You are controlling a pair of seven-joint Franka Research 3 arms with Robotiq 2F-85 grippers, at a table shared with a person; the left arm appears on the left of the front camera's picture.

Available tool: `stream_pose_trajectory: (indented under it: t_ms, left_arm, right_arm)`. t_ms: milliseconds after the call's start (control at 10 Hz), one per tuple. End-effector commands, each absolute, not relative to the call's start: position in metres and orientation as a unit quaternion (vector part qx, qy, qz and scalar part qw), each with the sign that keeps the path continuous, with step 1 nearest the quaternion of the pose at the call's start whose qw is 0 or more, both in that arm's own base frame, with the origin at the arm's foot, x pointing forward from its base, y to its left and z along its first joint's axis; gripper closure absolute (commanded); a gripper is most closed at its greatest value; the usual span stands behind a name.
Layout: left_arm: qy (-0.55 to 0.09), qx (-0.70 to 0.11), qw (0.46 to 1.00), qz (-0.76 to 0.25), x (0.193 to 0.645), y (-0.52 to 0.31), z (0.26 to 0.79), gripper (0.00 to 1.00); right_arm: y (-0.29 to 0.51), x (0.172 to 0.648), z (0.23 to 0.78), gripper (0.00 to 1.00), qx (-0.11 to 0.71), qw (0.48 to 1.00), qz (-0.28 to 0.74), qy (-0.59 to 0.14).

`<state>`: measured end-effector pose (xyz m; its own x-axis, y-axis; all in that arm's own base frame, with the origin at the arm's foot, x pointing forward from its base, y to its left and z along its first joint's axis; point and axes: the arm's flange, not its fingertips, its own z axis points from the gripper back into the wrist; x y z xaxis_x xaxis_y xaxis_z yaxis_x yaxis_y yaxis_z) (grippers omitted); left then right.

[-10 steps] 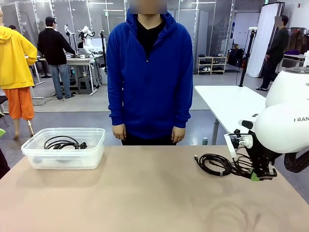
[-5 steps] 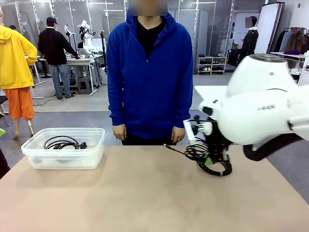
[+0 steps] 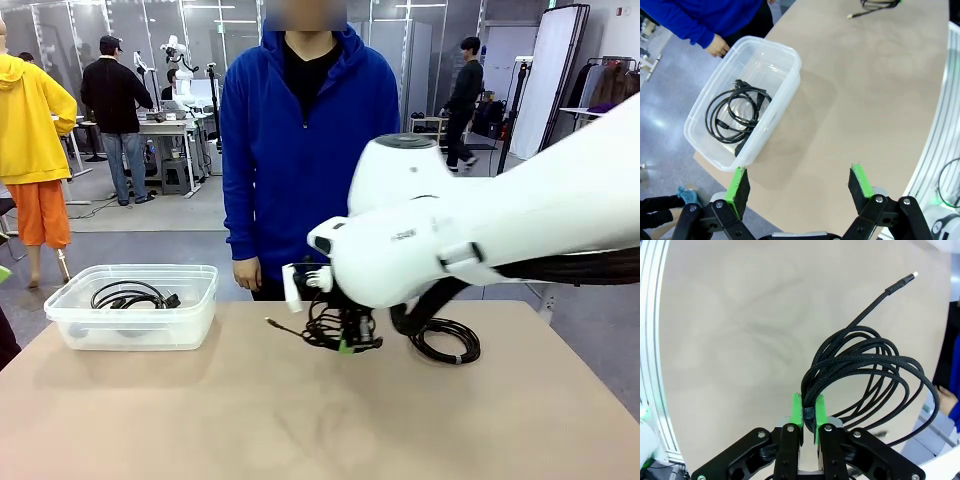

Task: Organize and store the cables.
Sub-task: Place the USB Extension Cable into the Organizing box.

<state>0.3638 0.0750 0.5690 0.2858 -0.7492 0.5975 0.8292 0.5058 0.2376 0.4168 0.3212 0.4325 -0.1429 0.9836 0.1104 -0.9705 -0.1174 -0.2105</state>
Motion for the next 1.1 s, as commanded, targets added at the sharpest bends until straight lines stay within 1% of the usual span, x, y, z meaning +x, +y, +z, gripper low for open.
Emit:
stream_pose_trajectory:
  t_ms: [0,200,500,1000]
  left_arm:
    - [-0.335,-0.053,0.803,-0.490,0.363,0.074,0.571,0.00]
    - [-0.335,-0.053,0.803,-0.490,0.363,0.074,0.571,0.00]
    - [-0.335,-0.053,0.803,-0.490,0.363,0.074,0.571,0.00]
    - [-0.335,-0.053,0.803,-0.490,0.363,0.074,0.571,0.00]
  right_arm:
    - [0.355,0.433,0.419,0.88,-0.041,0.670,0.736,-0.088]
    - [0.372,0.442,0.386,0.88,-0.039,0.677,0.732,-0.071]
    - [0.379,0.447,0.349,0.88,-0.007,0.683,0.729,-0.045]
    - [0.377,0.447,0.339,0.88,0.011,0.676,0.737,-0.026]
